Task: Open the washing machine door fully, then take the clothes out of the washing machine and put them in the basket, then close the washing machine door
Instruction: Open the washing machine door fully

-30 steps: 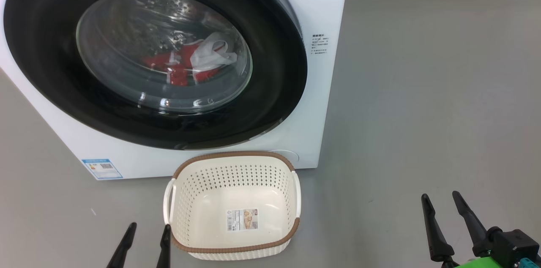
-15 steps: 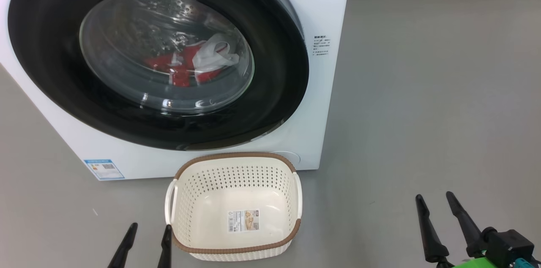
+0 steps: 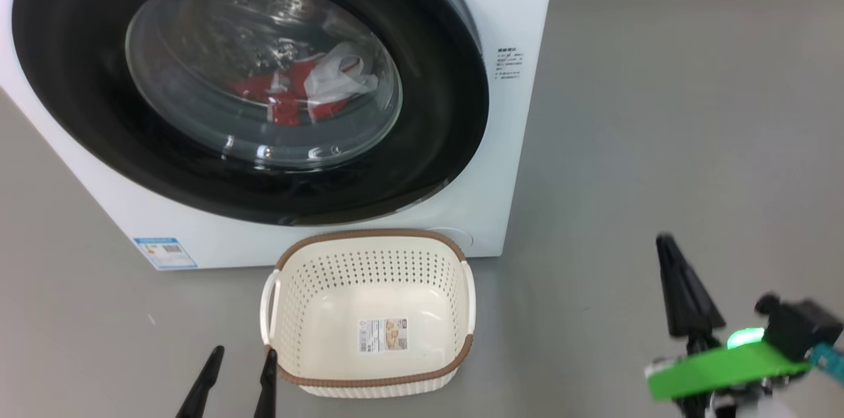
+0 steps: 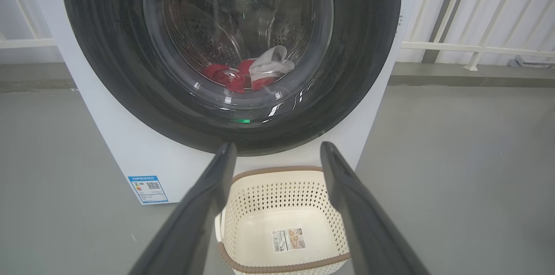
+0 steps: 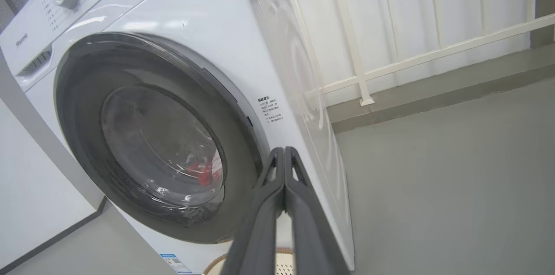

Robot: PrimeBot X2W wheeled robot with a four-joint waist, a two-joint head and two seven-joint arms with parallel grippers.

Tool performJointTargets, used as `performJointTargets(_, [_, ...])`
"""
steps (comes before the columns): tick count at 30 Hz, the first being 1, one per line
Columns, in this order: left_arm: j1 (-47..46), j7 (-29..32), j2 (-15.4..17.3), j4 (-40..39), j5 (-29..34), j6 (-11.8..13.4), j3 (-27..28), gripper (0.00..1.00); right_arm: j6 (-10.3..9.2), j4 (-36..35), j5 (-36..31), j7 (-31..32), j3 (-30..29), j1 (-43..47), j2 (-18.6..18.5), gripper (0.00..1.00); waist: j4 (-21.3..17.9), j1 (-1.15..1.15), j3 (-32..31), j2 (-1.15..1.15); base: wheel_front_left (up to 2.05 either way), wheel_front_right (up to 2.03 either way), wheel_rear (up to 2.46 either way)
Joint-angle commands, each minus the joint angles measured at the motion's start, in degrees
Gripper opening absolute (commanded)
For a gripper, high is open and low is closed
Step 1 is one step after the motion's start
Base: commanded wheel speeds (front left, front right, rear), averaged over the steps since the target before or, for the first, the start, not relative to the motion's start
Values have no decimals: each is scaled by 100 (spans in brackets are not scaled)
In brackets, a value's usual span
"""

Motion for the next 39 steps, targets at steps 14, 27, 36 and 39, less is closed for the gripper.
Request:
performJointTargets(14, [-742,-70,61,-105,-152,-31,-125,100,3,342,1142,-52,264,-2094,-217,0,437,0,517,0,0,0,0])
performJointTargets(27, [-1161,-70,61,-30,-232,-39,-337,100,3,1136,3405,559,1133,-3861,-954,0,840,0,964,0,0,0,0])
performJointTargets(36, [-1323,-70,61,-18,-287,-40,-460,100,3,1441,4956,1961,1319,-4688,-1347,0,965,0,1177,0,0,0,0])
performJointTargets(39, [-1362,-70,61,2,-298,-40,-497,100,3,1526,5338,2429,1342,-4923,-1428,0,985,0,1241,0,0,0,0])
